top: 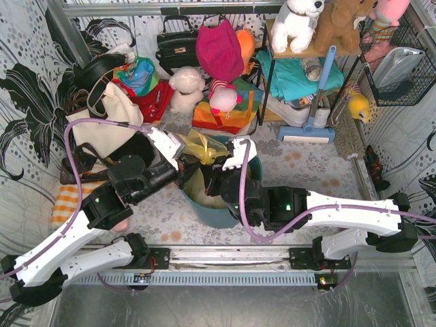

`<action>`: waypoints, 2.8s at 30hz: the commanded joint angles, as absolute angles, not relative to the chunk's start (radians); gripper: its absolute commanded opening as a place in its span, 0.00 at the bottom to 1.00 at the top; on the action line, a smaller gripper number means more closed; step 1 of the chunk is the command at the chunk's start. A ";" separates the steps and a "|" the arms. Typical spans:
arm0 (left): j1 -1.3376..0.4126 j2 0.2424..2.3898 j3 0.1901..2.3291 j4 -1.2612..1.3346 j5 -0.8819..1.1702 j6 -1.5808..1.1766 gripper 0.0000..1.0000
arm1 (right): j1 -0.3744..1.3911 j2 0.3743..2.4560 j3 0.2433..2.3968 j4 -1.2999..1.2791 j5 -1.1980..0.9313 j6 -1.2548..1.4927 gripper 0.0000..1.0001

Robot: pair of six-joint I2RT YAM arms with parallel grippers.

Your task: Tie the trash bag

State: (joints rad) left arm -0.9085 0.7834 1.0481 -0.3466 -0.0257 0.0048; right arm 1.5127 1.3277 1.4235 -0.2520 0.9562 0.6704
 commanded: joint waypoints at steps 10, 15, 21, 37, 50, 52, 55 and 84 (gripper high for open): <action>-0.904 0.717 1.100 -0.393 0.002 0.000 0.00 | 1.444 1.352 1.383 -0.223 0.897 0.724 0.00; -0.904 0.722 1.112 -0.397 0.030 -0.005 0.00 | 1.438 1.355 1.355 -0.170 0.905 0.701 0.00; -0.904 0.723 1.120 -0.413 0.072 -0.017 0.00 | 1.429 1.345 1.286 -0.004 0.937 0.627 0.00; -0.904 0.697 1.092 -0.432 0.102 -0.066 0.00 | 1.430 1.375 1.041 0.858 0.984 0.149 0.00; -0.904 0.684 1.049 -0.396 0.135 -0.123 0.00 | 1.430 1.526 1.031 1.474 1.022 -0.311 0.00; -0.903 0.685 1.042 -0.388 0.147 -0.128 0.00 | 1.430 1.556 1.036 1.585 1.025 -0.409 0.00; -0.904 0.691 1.036 -0.387 0.164 -0.135 0.00 | 1.429 1.596 1.056 1.698 1.016 -0.542 0.00; -0.904 0.997 1.728 -0.656 -0.202 -0.018 0.46 | 1.421 1.586 1.071 1.698 0.994 -0.609 0.00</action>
